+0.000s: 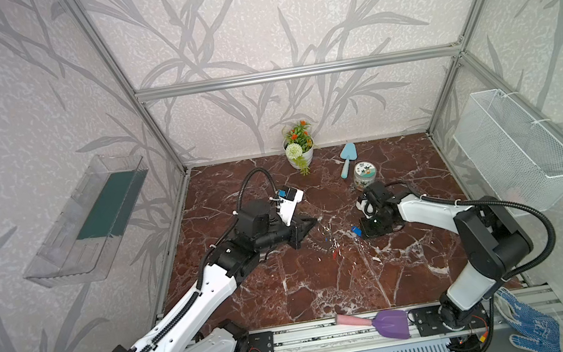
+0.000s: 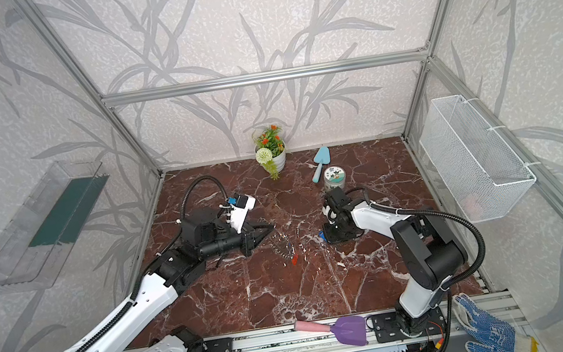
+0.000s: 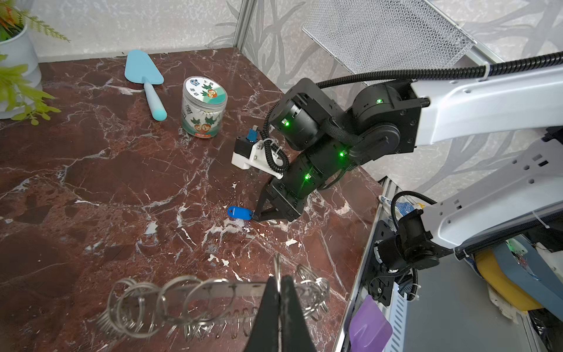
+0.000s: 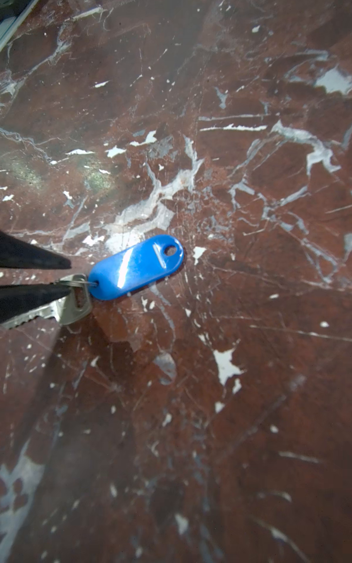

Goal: Put the keys on the keyring
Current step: 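Close the right gripper on the key's ring and lift the key, then carry the key with the right gripper to the plate held by the left gripper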

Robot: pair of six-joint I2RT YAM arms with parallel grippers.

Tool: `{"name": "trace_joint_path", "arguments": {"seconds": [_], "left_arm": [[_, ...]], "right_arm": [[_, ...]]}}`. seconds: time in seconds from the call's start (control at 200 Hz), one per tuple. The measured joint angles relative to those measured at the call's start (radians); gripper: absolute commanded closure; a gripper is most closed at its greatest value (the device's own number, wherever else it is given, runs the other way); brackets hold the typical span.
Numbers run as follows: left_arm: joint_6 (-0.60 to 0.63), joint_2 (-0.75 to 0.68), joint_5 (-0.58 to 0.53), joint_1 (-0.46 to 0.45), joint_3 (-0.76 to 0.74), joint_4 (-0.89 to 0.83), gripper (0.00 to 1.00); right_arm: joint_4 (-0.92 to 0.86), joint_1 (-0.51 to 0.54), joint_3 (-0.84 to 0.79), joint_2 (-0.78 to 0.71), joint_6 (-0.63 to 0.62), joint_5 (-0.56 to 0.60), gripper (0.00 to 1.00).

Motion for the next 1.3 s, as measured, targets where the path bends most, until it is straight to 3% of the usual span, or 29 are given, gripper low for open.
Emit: {"name": "trace_joint_path", "arguments": {"seconds": [0.38, 0.58, 0.755, 0.975, 1.3], "left_arm": [[0.000, 0.005, 0.000, 0.000, 0.000, 0.000, 1.00], [0.003, 0.005, -0.001, 0.000, 0.000, -0.001, 1.00], [0.017, 0.003, -0.011, 0.000, 0.000, -0.008, 1.00], [0.063, -0.035, -0.058, 0.000, 0.001, -0.047, 1.00], [0.149, -0.135, -0.097, 0.000, 0.002, -0.068, 1.00]], "right_arm": [[0.027, 0.000, -0.016, -0.004, 0.004, 0.030, 1.00], [0.070, 0.000, -0.069, -0.081, -0.008, 0.004, 1.00], [0.152, 0.000, -0.107, -0.272, -0.056, -0.125, 1.00], [0.401, 0.000, -0.183, -0.466, -0.097, -0.359, 1.00], [0.536, 0.000, -0.131, -0.496, -0.070, -0.625, 1.00]]}}
